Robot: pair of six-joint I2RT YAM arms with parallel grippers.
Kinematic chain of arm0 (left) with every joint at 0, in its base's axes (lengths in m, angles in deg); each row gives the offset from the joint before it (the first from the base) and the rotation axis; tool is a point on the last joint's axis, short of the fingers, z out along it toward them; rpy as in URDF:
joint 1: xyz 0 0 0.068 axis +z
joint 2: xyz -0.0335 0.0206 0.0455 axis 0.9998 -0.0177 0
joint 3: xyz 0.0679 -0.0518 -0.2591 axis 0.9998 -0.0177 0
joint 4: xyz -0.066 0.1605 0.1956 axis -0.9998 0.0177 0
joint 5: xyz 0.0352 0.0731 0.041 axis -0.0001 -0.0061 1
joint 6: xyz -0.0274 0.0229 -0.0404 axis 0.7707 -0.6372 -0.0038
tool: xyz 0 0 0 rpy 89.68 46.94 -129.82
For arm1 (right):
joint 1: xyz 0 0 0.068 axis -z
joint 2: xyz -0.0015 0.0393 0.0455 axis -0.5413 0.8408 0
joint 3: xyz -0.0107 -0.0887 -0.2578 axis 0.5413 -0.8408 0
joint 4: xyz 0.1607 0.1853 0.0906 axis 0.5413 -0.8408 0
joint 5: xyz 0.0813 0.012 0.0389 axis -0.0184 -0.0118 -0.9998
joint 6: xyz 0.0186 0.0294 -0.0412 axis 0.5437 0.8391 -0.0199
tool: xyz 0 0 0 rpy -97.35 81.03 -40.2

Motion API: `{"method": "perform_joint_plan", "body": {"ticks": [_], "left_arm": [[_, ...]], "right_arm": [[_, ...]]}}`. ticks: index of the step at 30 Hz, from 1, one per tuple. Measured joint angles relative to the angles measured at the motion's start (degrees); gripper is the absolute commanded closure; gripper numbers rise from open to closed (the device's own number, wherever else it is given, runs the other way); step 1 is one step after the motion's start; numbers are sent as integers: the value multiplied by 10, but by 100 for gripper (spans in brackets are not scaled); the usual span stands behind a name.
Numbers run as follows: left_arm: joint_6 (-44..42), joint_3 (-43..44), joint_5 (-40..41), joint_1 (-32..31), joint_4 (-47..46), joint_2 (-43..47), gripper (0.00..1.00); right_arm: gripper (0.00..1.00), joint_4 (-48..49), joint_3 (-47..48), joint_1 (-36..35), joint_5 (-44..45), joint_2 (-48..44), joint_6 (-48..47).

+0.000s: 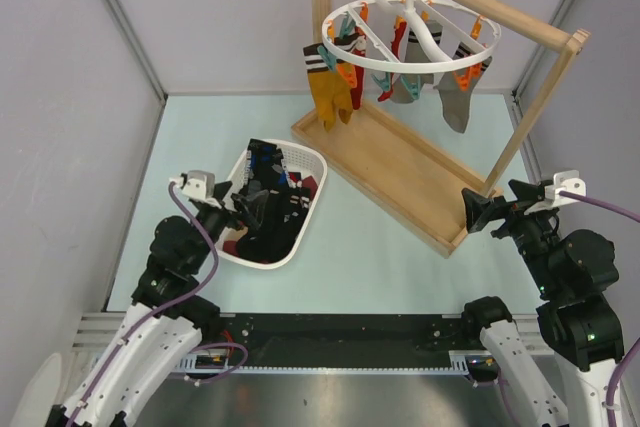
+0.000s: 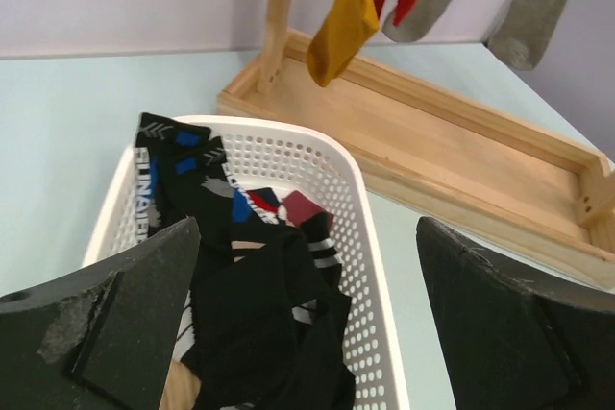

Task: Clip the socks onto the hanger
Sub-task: Open the clamp at the hanger.

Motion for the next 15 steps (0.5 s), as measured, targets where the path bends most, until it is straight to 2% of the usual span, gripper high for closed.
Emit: {"method": "perform_joint_plan", "body": {"ticks": [7,15], "left_arm": [[19,16,-68,0,-60,-83,0],[37,103,-139,0,-132,-204,0]], "right_arm": [[0,2,0,0,-10,-5,-1],[0,2,0,0,-28,-2,-2]]}}
